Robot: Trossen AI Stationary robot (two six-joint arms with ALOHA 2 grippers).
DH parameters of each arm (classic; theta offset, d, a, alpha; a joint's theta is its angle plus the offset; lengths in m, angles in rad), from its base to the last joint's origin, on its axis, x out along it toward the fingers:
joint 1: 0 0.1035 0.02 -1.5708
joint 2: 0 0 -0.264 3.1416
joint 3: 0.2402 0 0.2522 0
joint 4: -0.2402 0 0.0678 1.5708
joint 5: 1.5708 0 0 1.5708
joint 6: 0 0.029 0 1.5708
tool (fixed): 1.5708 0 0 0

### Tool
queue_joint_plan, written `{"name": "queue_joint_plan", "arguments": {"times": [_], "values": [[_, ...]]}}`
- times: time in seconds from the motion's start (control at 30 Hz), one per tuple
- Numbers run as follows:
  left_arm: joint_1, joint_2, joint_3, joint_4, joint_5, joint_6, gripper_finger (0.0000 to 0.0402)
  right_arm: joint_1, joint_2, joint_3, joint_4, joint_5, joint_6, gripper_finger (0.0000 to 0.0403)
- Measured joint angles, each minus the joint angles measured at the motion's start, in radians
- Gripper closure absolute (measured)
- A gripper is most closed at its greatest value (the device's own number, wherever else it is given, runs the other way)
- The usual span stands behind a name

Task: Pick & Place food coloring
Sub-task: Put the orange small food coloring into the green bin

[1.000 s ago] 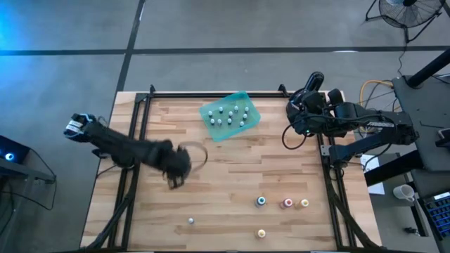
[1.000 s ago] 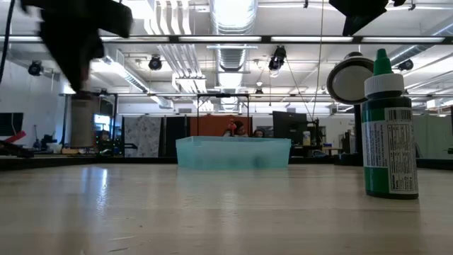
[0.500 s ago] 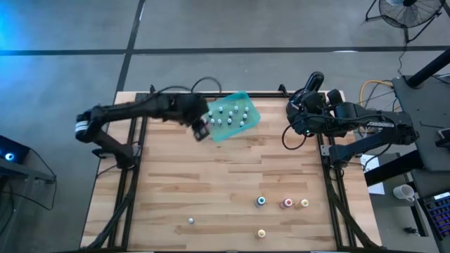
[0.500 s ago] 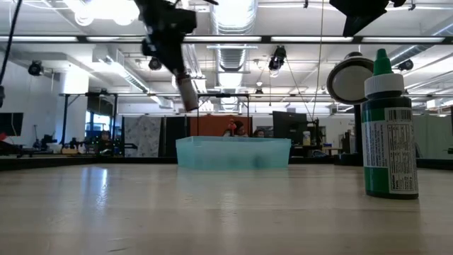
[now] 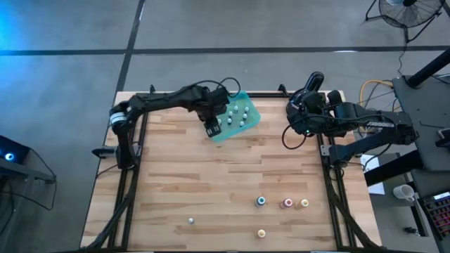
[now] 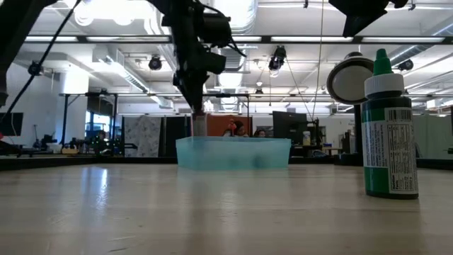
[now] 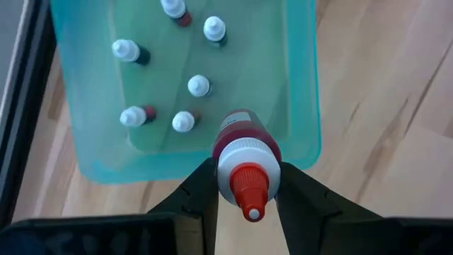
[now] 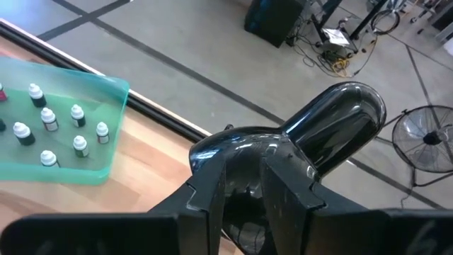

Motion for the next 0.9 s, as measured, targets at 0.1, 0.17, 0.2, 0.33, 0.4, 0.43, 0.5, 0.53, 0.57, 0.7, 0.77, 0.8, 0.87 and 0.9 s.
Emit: {"name": "queue_joint_plan", "arguments": {"times": [0.1,0.17,0.2,0.33,0.4,0.43,0.5,0.53,0.57,0.7,0.77,0.8,0.87,0.9], "values": [[0.005,0.027,0.000,0.035,0.000,0.022,0.0312,0.000,0.000,0.000,0.000,0.000,0.002,0.0321],[0.009,0.041,0.000,0.050,0.001,0.035,0.0312,0.000,0.000,0.000,0.000,0.000,0.004,0.0321],[0.012,0.045,0.000,0.057,0.003,0.043,0.0312,0.000,0.000,0.000,0.000,0.000,0.005,0.0321],[0.024,0.075,0.000,0.073,0.023,0.064,0.0312,-0.005,0.000,0.000,0.002,0.000,0.022,0.0321],[0.029,0.095,-0.001,0.070,0.025,0.073,0.0312,-0.017,0.000,0.000,0.002,-0.002,0.032,0.0321],[0.032,0.103,-0.001,0.071,0.032,0.076,0.0312,-0.025,0.000,0.000,0.002,-0.005,0.033,0.0321],[0.035,0.113,-0.001,0.069,0.051,0.077,0.0312,-0.045,0.000,0.000,0.002,-0.014,0.032,0.0321],[0.036,0.117,-0.001,0.069,0.054,0.080,0.0312,-0.056,0.000,0.000,0.003,-0.018,0.032,0.0321],[0.036,0.119,-0.001,0.069,0.053,0.085,0.0312,-0.067,0.000,0.000,0.004,-0.019,0.032,0.0321],[0.039,0.127,-0.002,0.079,0.054,0.103,0.0312,-0.101,0.000,0.000,0.008,-0.020,0.031,0.0321],[0.041,0.133,-0.004,0.084,0.055,0.106,0.0311,-0.116,0.000,0.000,0.009,-0.022,0.031,0.0321],[0.043,0.133,-0.006,0.087,0.057,0.109,0.0311,-0.122,0.000,0.000,0.010,-0.022,0.031,0.0321],[0.046,0.136,-0.012,0.094,0.066,0.113,0.0309,-0.133,0.000,0.000,0.010,-0.023,0.031,0.0321],[0.047,0.139,-0.012,0.096,0.069,0.115,0.0308,-0.137,0.000,0.000,0.010,-0.022,0.031,0.0321]]}}
